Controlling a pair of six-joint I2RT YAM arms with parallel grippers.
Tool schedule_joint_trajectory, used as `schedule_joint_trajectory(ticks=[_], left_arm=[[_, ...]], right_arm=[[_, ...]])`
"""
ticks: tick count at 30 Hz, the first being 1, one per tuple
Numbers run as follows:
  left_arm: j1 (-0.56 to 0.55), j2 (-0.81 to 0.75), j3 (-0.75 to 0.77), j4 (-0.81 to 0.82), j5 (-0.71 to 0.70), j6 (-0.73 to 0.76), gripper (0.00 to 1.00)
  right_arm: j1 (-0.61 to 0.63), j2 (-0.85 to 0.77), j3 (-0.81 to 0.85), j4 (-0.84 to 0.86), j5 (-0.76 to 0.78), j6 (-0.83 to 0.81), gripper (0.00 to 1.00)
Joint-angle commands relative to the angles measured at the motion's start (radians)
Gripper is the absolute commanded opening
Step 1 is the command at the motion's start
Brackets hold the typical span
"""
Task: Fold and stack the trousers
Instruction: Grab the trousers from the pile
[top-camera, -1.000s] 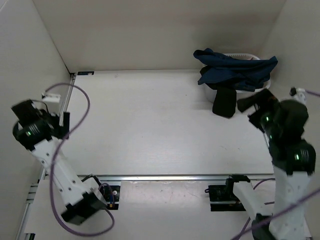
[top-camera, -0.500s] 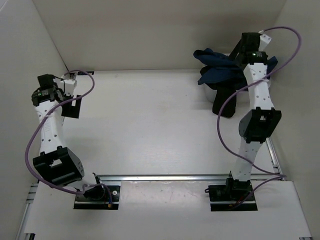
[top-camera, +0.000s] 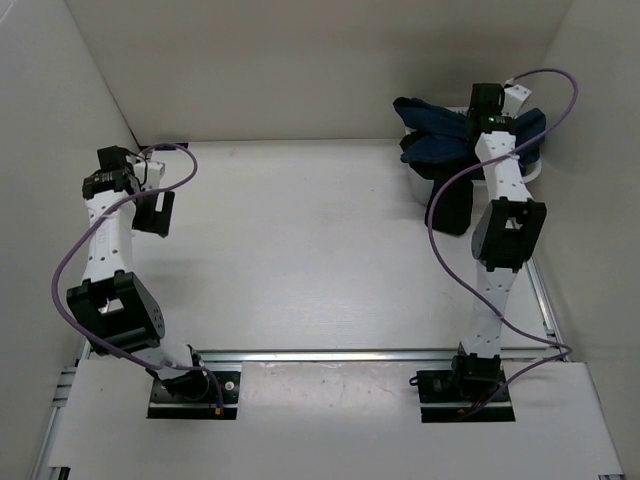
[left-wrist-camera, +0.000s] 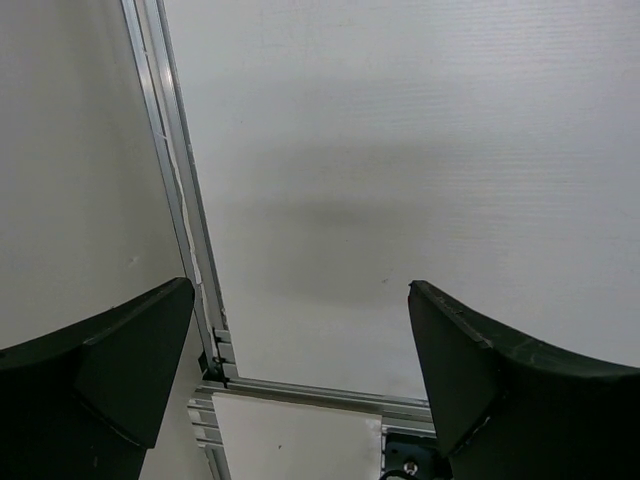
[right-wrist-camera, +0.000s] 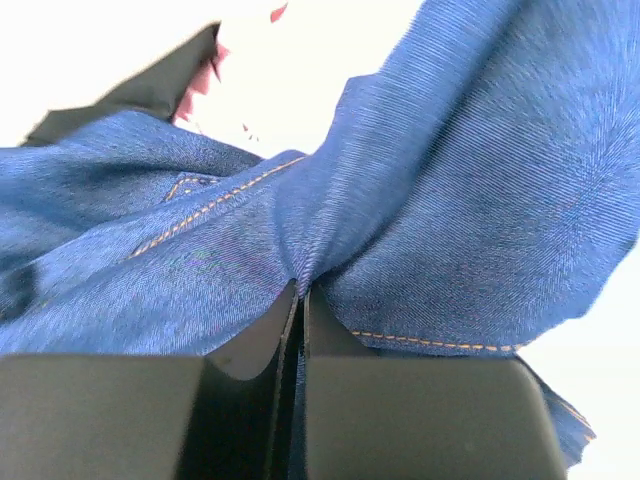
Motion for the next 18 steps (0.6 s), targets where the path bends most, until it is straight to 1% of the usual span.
schedule_joint_trajectory(ticks=[1, 2, 3, 4, 5, 8, 9, 10, 11, 12, 13, 14, 17, 18], left_arm=[[0.000, -0.103, -0.009, 0.010, 0.016, -0.031, 1.00], [0.000, -0.123, -0.035, 0.010, 0.016, -0.031, 1.00], [0.000, -0.144, -0.051, 0.010, 0.029, -0.031, 1.00], [0.000, -0.163, -0.064, 0.010, 0.029, -0.031, 1.00], [0.000, -0.201, -0.095, 0.010, 0.038, -0.031, 1.00], [0.000, -0.272, -0.152, 0.029, 0.079, -0.031, 1.00], [0.000, -0.287, -0.163, 0.030, 0.090, -0.031, 1.00], [0.000, -0.299, -0.172, 0.039, 0.101, -0.031, 1.00], [0.000, -0.309, -0.172, 0.039, 0.111, -0.043, 1.00], [0.000, -0.321, -0.172, 0.039, 0.127, -0.043, 1.00], [0.000, -0.321, -0.172, 0.039, 0.127, -0.043, 1.00], [0.000, -0.321, -0.172, 0.039, 0.138, -0.054, 1.00], [0.000, -0.332, -0.144, 0.039, 0.138, -0.054, 1.00], [0.000, -0.332, -0.132, 0.030, 0.138, -0.063, 1.00]], right_arm=[[0.031, -0.294, -0.080, 0.091, 0.111, -0.093, 0.00], [0.044, -0.349, -0.119, 0.144, 0.112, -0.110, 0.00], [0.070, -0.405, -0.154, 0.169, 0.122, -0.129, 0.00], [0.082, -0.505, -0.183, 0.189, 0.122, -0.158, 0.00], [0.096, -0.554, -0.217, 0.200, 0.122, -0.169, 0.00], [0.169, -0.733, -0.253, 0.237, 0.122, -0.203, 0.00], [0.220, -0.779, -0.292, 0.284, 0.086, -0.219, 0.00], [0.249, -0.868, -0.318, 0.319, 0.061, -0.239, 0.00], [0.283, -0.906, -0.337, 0.344, 0.041, -0.253, 0.00], [0.353, -0.940, -0.337, 0.373, 0.012, -0.262, 0.00], [0.393, -0.988, -0.337, 0.388, -0.053, -0.262, 0.00], [0.471, -1.003, -0.323, 0.402, -0.077, -0.272, 0.00], [0.522, -1.013, -0.283, 0.448, -0.276, -0.186, 0.00], [0.522, -1.013, -0.283, 0.482, -0.372, -0.086, 0.00]])
